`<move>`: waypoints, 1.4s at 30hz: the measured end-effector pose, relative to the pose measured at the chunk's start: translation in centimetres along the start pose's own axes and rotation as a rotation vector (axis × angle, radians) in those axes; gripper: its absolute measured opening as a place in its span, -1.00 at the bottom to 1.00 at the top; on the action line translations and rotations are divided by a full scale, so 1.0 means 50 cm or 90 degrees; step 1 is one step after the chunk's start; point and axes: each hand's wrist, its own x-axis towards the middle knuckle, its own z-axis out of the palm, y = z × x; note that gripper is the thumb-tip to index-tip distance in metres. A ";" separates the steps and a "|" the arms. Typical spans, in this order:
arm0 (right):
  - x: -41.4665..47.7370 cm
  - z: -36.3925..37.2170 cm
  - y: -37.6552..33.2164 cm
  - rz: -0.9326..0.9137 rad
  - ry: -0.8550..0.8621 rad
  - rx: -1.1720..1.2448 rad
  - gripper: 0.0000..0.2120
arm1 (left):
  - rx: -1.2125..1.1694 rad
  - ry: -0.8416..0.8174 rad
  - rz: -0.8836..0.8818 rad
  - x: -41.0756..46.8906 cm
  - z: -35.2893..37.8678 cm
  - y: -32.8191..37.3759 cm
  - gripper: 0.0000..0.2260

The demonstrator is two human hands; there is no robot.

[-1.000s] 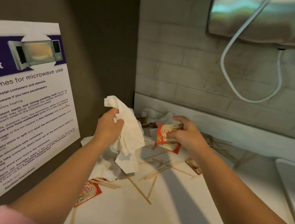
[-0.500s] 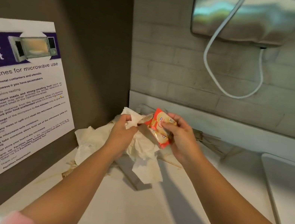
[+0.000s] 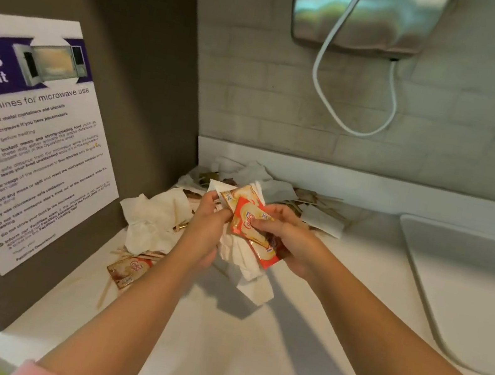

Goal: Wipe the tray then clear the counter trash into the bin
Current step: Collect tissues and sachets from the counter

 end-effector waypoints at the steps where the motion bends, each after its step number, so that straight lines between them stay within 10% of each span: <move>1: -0.017 0.003 0.004 -0.004 -0.008 0.007 -0.54 | -0.008 -0.015 -0.008 -0.017 0.003 0.001 -0.78; 11: -0.199 0.045 0.064 0.007 -0.029 0.009 -0.85 | -0.020 -0.052 -0.101 -0.162 -0.015 -0.022 -0.74; 42: -0.847 -0.428 0.315 0.228 0.047 -0.024 -0.62 | 0.157 -0.481 -0.249 -0.678 0.415 -0.361 -0.71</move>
